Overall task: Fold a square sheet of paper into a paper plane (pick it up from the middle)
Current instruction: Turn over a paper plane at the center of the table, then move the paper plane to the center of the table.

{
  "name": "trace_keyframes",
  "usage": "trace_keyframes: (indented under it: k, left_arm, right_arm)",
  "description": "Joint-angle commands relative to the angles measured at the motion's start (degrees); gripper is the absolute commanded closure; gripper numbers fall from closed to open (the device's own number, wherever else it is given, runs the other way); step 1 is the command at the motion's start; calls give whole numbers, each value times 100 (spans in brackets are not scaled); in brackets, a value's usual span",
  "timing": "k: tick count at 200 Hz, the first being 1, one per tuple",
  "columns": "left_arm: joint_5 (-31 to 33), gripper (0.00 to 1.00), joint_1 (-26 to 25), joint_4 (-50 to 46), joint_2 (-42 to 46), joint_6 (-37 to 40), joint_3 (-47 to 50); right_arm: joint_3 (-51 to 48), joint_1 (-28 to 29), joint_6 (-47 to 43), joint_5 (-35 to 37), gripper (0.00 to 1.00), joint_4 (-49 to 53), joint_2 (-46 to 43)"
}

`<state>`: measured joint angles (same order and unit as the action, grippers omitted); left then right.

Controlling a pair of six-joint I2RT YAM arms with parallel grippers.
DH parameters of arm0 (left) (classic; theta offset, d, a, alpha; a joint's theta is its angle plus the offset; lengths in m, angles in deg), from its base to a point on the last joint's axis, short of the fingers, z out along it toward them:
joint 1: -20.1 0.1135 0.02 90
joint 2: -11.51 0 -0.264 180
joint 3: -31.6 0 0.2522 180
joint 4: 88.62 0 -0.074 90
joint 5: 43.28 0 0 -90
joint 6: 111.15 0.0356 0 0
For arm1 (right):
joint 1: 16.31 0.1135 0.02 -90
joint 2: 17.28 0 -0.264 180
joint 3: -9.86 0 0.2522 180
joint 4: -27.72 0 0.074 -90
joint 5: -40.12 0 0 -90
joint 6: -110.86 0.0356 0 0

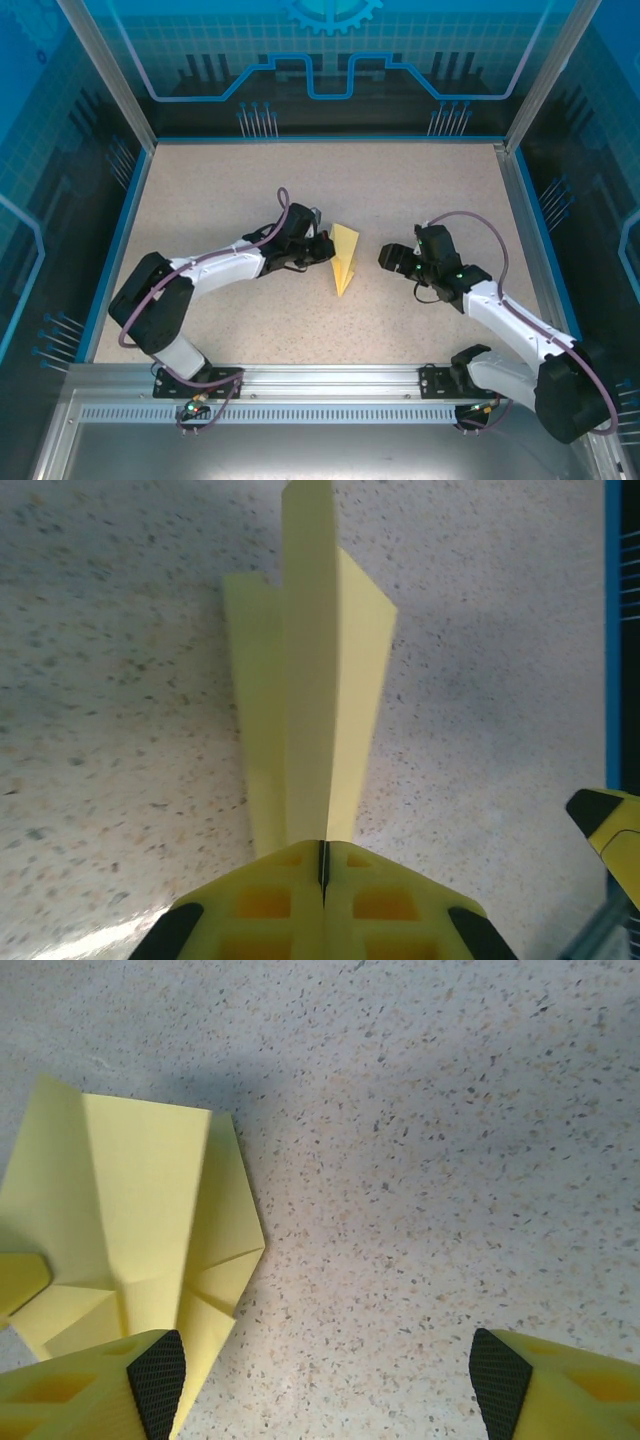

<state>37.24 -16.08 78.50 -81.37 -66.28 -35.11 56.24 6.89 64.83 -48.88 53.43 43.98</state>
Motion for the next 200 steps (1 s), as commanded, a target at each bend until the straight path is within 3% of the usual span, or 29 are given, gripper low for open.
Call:
trace_keyframes:
  k: [1, 54, 121, 200]
  left_arm:
    - [-564, 100, 73, 1187, -254, -184, 280]
    - [-696, 100, 209, 2111, -807, -589, 910]
    - [-361, 100, 285, 1959, -696, -620, 1278]
    - [-481, 100, 292, 1959, -700, -559, 1244]
  right_arm:
    - [191, 0, 33, -249, 23, -39, 141]
    - [630, 694, -174, -222, 25, 9, 908]
    - [1662, 1509, -491, -148, 38, 320, 2339]
    - [2191, 1825, -243, 379, 41, 1012, 2978]
